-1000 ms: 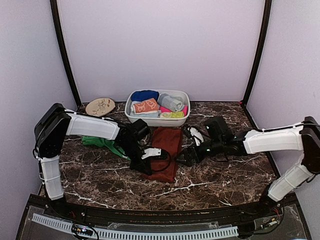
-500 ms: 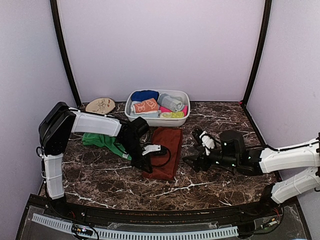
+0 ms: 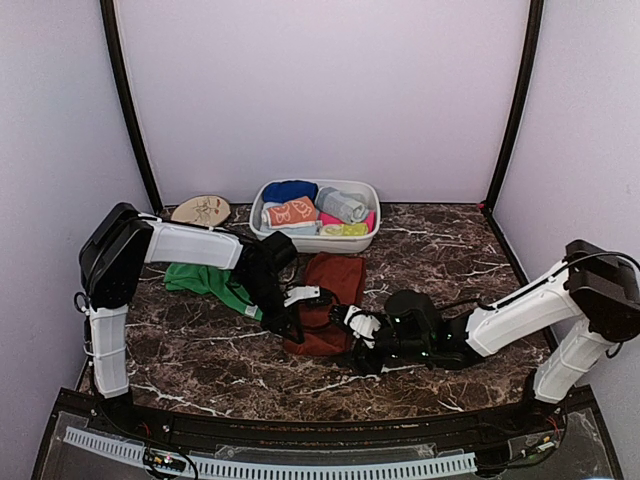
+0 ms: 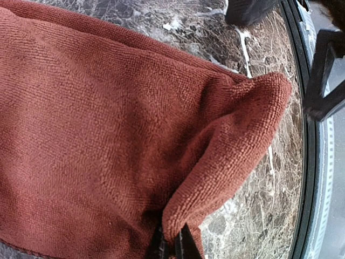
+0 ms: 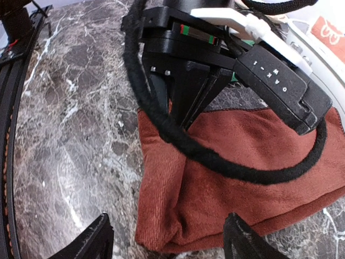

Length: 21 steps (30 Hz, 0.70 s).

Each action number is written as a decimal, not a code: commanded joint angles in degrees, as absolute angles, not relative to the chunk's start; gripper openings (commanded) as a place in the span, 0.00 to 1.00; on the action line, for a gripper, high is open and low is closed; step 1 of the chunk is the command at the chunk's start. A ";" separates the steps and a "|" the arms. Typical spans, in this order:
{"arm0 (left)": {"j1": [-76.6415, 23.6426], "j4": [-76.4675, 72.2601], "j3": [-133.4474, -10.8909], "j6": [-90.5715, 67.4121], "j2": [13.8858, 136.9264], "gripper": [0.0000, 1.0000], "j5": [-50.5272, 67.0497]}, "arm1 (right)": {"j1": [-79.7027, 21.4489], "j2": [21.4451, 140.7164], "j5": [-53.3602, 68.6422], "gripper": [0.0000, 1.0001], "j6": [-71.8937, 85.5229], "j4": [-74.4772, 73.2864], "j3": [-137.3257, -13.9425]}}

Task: Roll the towels
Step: Roll the towel at the center of the board.

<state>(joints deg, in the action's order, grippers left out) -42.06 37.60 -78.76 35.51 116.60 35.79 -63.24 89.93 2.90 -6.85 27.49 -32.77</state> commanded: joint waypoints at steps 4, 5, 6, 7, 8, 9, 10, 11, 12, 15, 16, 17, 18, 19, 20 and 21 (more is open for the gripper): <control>-41.29 39.03 -79.28 35.25 116.80 0.00 37.22 | -63.80 97.42 3.18 0.59 -4.02 37.69 -35.77; -41.15 38.98 -79.20 35.24 116.81 0.00 37.34 | -63.81 98.07 3.15 0.58 -3.49 38.51 -35.68; -41.17 38.94 -79.11 35.17 116.76 0.00 37.43 | -63.80 98.72 3.33 0.56 -3.11 39.10 -35.71; -41.07 38.94 -79.06 35.16 116.72 0.01 37.58 | -63.81 99.25 3.48 0.54 -2.87 39.26 -35.85; -41.02 38.94 -79.00 35.22 116.72 0.01 37.73 | -63.74 99.74 3.71 0.52 -2.71 39.36 -35.94; -40.91 38.96 -78.87 35.18 116.72 0.02 37.98 | -63.72 100.11 3.84 0.49 -2.44 39.69 -35.95; -40.81 38.92 -78.83 35.24 116.66 0.03 38.17 | -63.61 100.37 3.76 0.45 -2.04 39.97 -35.94; -40.71 38.93 -78.57 35.24 116.57 0.04 38.37 | -63.48 100.68 3.69 0.40 -1.39 40.23 -35.95; -40.62 38.73 -78.38 35.24 116.44 0.06 38.55 | -63.23 100.90 4.00 0.34 -0.49 40.34 -35.95; -40.17 37.01 -76.94 34.73 115.38 0.20 38.49 | -61.64 101.47 6.60 0.12 3.18 40.43 -36.40; -39.85 36.07 -76.25 34.36 114.75 0.26 38.40 | -60.70 101.71 8.10 0.04 4.74 40.48 -36.50; -39.49 35.05 -75.42 34.08 113.92 0.33 38.21 | -59.76 101.83 10.10 0.00 7.39 40.68 -36.53; -39.14 33.90 -74.53 33.90 113.12 0.37 37.87 | -58.71 101.91 12.00 0.00 9.99 40.86 -36.48; -38.88 32.74 -73.67 33.89 112.15 0.39 37.12 | -57.36 102.04 14.36 0.00 12.80 41.33 -36.48; -38.67 31.47 -72.73 34.08 111.15 0.40 35.64 | -56.23 102.16 16.95 0.00 15.64 42.00 -36.40; -38.62 30.21 -71.97 34.52 110.19 0.41 33.74 | -54.86 102.47 19.02 0.00 18.01 42.23 -36.49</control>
